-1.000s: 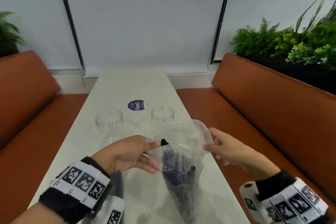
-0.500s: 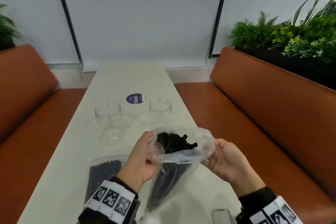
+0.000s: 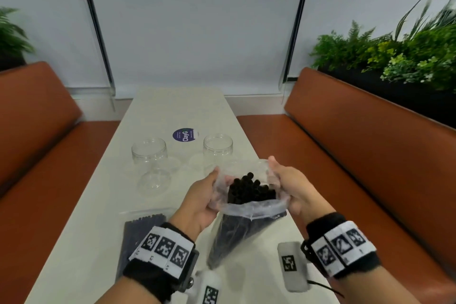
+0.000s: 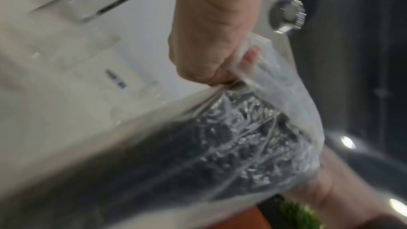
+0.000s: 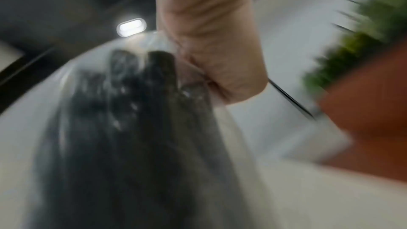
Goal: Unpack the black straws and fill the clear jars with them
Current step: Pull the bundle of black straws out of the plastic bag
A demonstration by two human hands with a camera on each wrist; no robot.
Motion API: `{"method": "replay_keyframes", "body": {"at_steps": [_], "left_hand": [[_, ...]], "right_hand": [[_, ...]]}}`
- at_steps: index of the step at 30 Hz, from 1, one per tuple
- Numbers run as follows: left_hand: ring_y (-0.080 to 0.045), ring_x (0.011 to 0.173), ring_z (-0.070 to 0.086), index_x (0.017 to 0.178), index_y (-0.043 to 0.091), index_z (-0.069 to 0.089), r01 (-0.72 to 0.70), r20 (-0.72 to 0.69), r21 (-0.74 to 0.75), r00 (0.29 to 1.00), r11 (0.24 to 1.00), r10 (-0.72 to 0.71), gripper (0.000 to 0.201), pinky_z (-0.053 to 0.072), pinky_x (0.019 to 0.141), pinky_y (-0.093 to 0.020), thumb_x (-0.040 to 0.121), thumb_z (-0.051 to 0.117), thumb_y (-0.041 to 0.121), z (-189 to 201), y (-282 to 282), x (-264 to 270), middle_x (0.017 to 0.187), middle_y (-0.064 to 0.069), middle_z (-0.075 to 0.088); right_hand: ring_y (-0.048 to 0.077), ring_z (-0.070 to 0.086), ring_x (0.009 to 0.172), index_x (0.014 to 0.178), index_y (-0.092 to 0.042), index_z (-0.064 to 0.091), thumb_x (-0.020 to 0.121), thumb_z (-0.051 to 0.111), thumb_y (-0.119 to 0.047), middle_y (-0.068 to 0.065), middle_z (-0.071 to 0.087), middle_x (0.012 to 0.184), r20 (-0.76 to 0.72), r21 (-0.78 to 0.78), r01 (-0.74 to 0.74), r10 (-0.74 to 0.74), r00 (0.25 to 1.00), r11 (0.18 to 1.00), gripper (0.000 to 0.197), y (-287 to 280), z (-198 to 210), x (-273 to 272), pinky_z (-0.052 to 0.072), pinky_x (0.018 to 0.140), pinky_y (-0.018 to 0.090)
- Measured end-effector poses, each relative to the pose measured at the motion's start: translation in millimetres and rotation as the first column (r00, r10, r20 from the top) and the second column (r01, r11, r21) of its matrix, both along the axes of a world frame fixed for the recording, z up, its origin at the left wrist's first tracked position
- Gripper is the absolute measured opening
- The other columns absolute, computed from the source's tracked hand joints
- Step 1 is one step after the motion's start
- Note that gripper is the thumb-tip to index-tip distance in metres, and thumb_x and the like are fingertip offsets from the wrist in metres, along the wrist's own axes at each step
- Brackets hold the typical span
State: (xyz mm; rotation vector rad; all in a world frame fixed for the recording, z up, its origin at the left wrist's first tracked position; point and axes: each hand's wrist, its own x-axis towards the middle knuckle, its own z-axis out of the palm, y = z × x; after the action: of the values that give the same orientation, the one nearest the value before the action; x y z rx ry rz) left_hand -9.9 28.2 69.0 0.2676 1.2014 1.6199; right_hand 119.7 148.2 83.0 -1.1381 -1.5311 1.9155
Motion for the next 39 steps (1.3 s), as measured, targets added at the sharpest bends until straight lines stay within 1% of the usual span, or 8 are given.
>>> {"method": "replay_keyframes", "body": {"at_steps": [5,11,16,21,23,27,35,39], "left_hand": [[-0.025,0.082,0.070,0.118,-0.005,0.058,0.040,0.250,0.071,0.967,0.997,-0.057,0.034,0.058,0.067,-0.033,0.094,0.045,0.015,-9,-1,-2,0.111,-0.020,0.064],[-0.019,0.076,0.053,0.111,0.005,0.050,0.025,-0.332,-0.363,0.930,0.931,-0.154,0.060,0.045,0.066,-0.029,0.085,0.048,0.059,-5,-24,-14,0.093,-0.010,0.053],[-0.016,0.047,0.058,0.083,0.005,0.055,0.246,-0.070,-0.296,0.958,0.923,-0.278,0.030,0.053,0.044,-0.026,0.096,0.045,0.031,4,-31,0,0.057,-0.008,0.060],[-0.037,0.096,0.059,0.115,-0.005,0.047,-0.120,0.424,-0.015,0.898,0.993,0.115,0.022,0.052,0.079,-0.051,0.096,0.035,0.000,-6,-28,-9,0.093,-0.025,0.056],[-0.029,0.076,0.067,0.105,-0.006,0.051,-0.189,0.460,-0.025,0.870,0.982,0.179,0.023,0.058,0.057,-0.035,0.097,0.031,0.000,-15,-26,-7,0.077,-0.023,0.061],[-0.021,0.067,0.061,0.097,0.003,0.054,-0.159,0.377,-0.048,0.911,0.986,0.166,0.016,0.057,0.047,-0.030,0.089,0.041,0.004,-34,-21,0,0.083,-0.011,0.056],[-0.025,0.093,0.070,0.118,0.003,0.048,-0.096,0.001,0.037,0.995,0.995,0.096,0.037,0.056,0.065,-0.032,0.095,0.046,0.033,-25,-22,32,0.111,-0.016,0.067],[-0.013,0.052,0.054,0.082,0.007,0.060,0.197,-0.159,-0.233,0.958,0.952,-0.237,0.045,0.041,0.051,-0.024,0.088,0.049,0.050,-17,-43,34,0.061,-0.002,0.059]], "right_hand": [[0.036,0.057,0.106,0.105,0.003,0.065,0.092,0.048,-0.035,0.023,0.063,0.113,-0.177,-0.537,-0.029,-0.079,0.981,0.843,0.044,-2,-21,4,0.041,0.101,0.047],[0.032,0.048,0.103,0.123,-0.009,0.061,0.059,0.083,-0.031,0.019,0.047,0.109,-0.373,-0.510,0.009,-0.230,0.899,0.860,0.071,11,-26,3,0.035,0.108,0.055],[0.010,0.059,0.046,0.094,-0.006,0.065,0.089,0.057,-0.029,0.004,0.060,0.063,-0.343,-0.348,0.065,-0.192,0.920,0.935,0.025,-9,-15,-8,0.052,0.047,0.021],[0.007,0.048,0.032,0.069,-0.010,0.052,0.097,0.043,-0.020,-0.002,0.051,0.045,-0.297,-0.512,0.095,-0.280,0.913,0.853,0.031,-29,-22,-2,0.043,0.035,0.017],[0.011,0.053,0.035,0.073,-0.009,0.055,0.096,0.042,-0.013,0.002,0.055,0.048,-0.253,-0.466,0.003,-0.136,0.958,0.885,0.027,-35,-23,9,0.049,0.039,0.020],[0.021,0.059,0.064,0.120,-0.012,0.044,0.092,0.038,0.006,0.010,0.058,0.088,-0.006,-0.158,0.002,-0.003,1.000,0.987,0.034,-37,-17,18,0.050,0.049,0.030],[0.037,0.062,0.103,0.108,0.000,0.059,0.096,0.042,-0.043,0.021,0.061,0.114,0.114,-0.120,-0.003,0.017,0.993,0.993,0.047,-35,-5,11,0.047,0.096,0.055],[0.038,0.063,0.095,0.104,0.002,0.058,0.098,0.043,-0.031,0.021,0.065,0.110,-0.020,-0.165,0.158,-0.163,0.986,0.974,0.037,-38,-12,9,0.046,0.097,0.056]]}}
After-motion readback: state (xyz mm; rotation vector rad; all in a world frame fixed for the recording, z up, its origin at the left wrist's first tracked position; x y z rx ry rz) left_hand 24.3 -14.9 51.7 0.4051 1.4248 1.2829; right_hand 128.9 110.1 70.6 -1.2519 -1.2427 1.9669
